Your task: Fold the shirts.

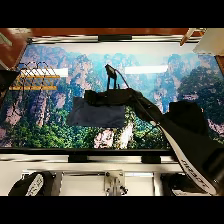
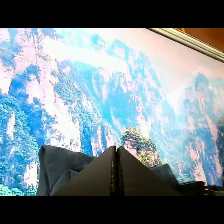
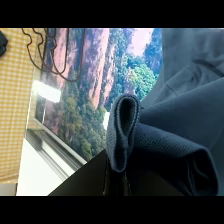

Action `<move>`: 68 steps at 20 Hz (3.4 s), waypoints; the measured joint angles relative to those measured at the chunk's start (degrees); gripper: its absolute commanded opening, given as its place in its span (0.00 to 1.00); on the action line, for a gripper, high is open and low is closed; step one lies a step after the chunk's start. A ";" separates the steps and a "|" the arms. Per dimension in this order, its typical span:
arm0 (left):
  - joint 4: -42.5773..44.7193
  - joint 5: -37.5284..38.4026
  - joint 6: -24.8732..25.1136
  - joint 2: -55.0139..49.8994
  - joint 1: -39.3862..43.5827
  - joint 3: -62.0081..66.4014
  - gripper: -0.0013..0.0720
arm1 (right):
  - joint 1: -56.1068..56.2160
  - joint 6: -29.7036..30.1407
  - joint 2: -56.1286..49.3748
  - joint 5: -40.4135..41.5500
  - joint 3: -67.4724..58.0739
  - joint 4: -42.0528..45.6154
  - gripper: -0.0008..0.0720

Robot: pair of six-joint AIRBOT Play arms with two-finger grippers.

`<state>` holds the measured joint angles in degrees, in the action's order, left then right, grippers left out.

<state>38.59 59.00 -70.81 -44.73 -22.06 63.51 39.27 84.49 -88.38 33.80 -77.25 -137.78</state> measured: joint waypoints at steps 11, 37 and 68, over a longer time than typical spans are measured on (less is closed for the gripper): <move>0.04 1.57 -0.02 0.94 -1.44 -0.04 0.06 | -1.55 -2.14 -5.77 2.58 -4.04 3.37 0.76; 0.04 1.70 -0.39 0.94 -1.44 -0.07 0.06 | -20.85 11.93 -15.23 30.62 -1.97 6.56 0.12; 0.02 4.63 -0.46 0.94 -1.44 -0.07 0.06 | -50.14 6.36 1.66 44.24 -37.48 7.80 0.11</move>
<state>38.61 63.64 -71.26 -43.79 -23.51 63.44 -10.87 90.85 -86.72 78.04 -114.74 -129.97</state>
